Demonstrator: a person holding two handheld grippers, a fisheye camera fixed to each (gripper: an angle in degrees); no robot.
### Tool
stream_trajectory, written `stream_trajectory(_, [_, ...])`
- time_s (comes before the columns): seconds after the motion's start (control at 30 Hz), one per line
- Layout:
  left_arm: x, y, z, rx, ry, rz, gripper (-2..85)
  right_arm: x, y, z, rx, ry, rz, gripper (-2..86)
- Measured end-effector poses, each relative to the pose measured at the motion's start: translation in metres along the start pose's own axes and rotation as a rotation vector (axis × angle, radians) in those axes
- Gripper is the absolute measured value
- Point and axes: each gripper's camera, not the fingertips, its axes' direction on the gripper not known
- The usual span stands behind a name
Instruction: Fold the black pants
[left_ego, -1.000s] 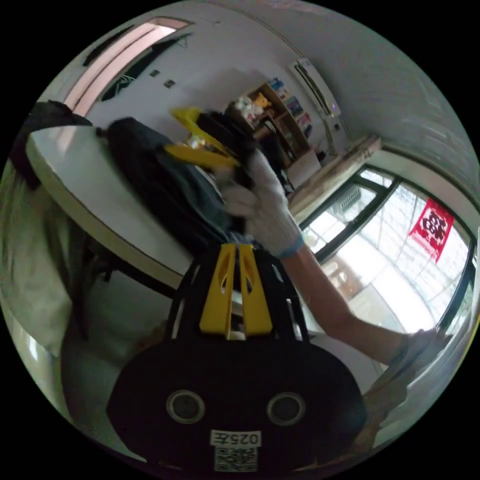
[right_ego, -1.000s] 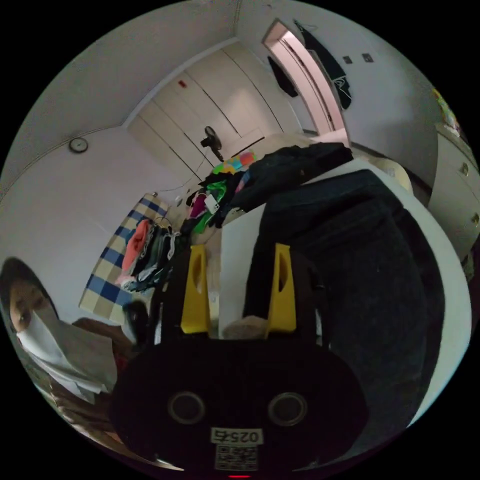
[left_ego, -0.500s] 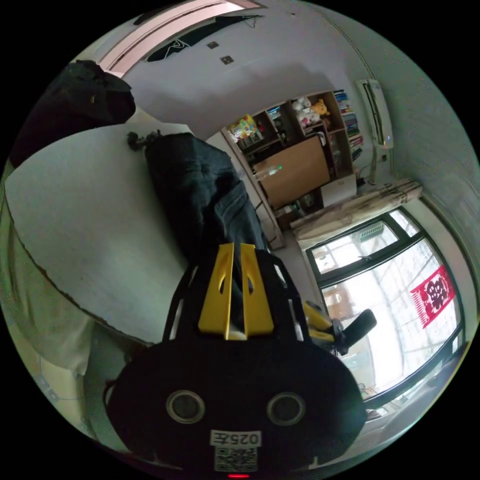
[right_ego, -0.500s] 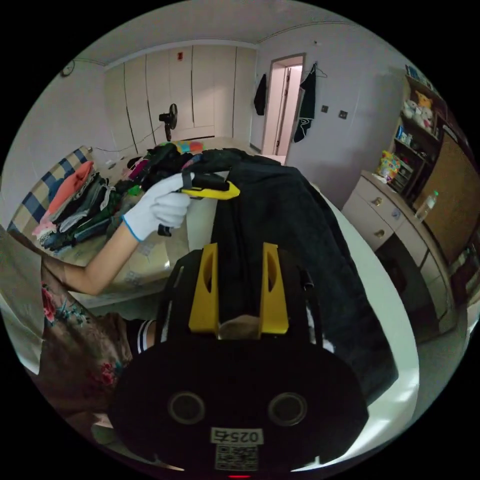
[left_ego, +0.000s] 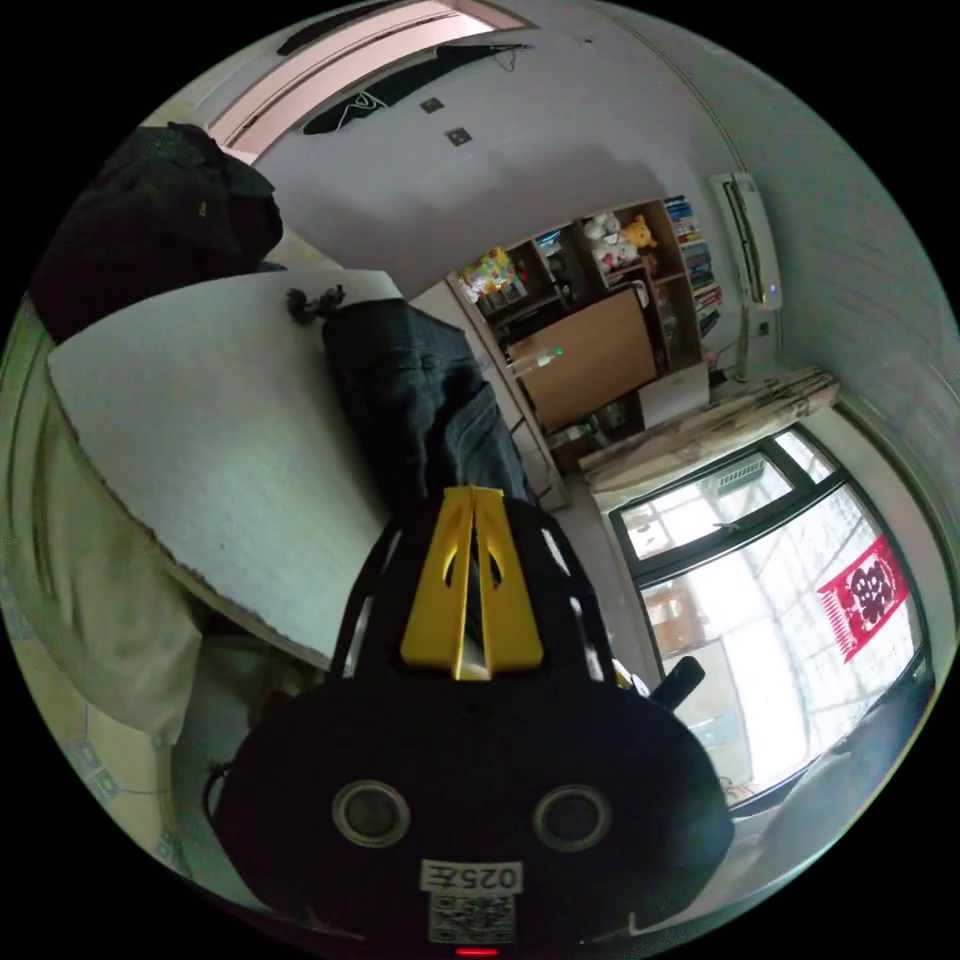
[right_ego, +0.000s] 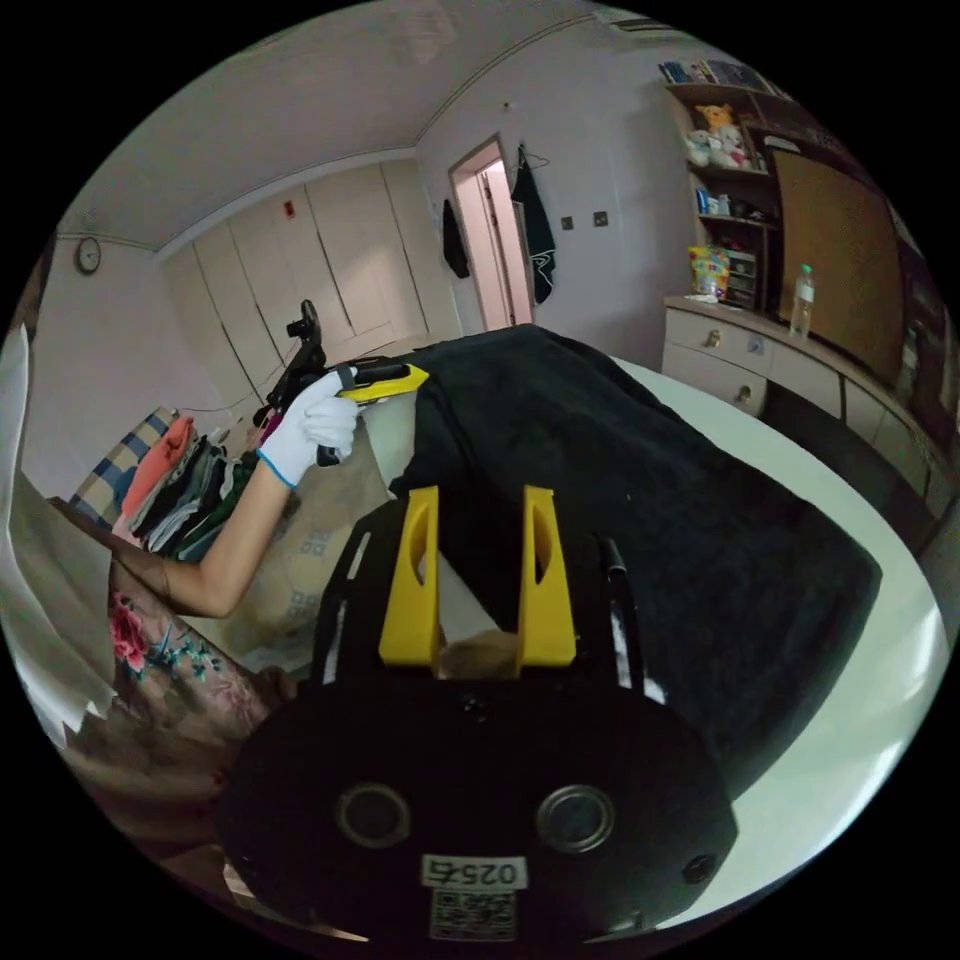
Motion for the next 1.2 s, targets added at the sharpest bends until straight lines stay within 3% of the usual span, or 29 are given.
stream_trajectory(0.17, [-0.008, -0.004, 0.031, -0.108, 0.072, -0.095, 3.9, -0.038, -0.040, 0.031, -0.017, -0.002, -0.096, 12.9])
stream_trajectory(0.4, [-0.008, 0.003, 0.033, -0.080, 0.000, -0.104, 4.2, -0.084, -0.066, 0.057, -0.034, 0.029, -0.155, 12.4])
stream_trajectory(0.5, [-0.012, 0.001, 0.035, -0.051, -0.048, -0.106, 4.3, -0.101, -0.079, 0.064, -0.037, 0.092, -0.204, 10.5])
stream_trajectory(0.73, [-0.039, 0.000, 0.059, -0.044, 0.032, -0.201, 0.6, -0.144, -0.126, 0.120, -0.142, 0.333, -0.282, 9.0])
stream_trajectory(0.87, [-0.037, 0.008, 0.063, -0.025, 0.038, -0.126, -0.7, -0.159, -0.142, 0.132, -0.185, 0.473, -0.298, 7.1])
stream_trajectory(1.07, [0.005, 0.020, 0.064, -0.021, -0.153, 0.103, -1.4, -0.158, -0.153, 0.103, -0.143, 0.443, -0.248, 5.3])
stream_trajectory(1.2, [0.015, 0.015, 0.075, -0.031, -0.124, 0.168, -1.6, -0.146, -0.153, 0.077, -0.083, 0.416, -0.182, 4.0])
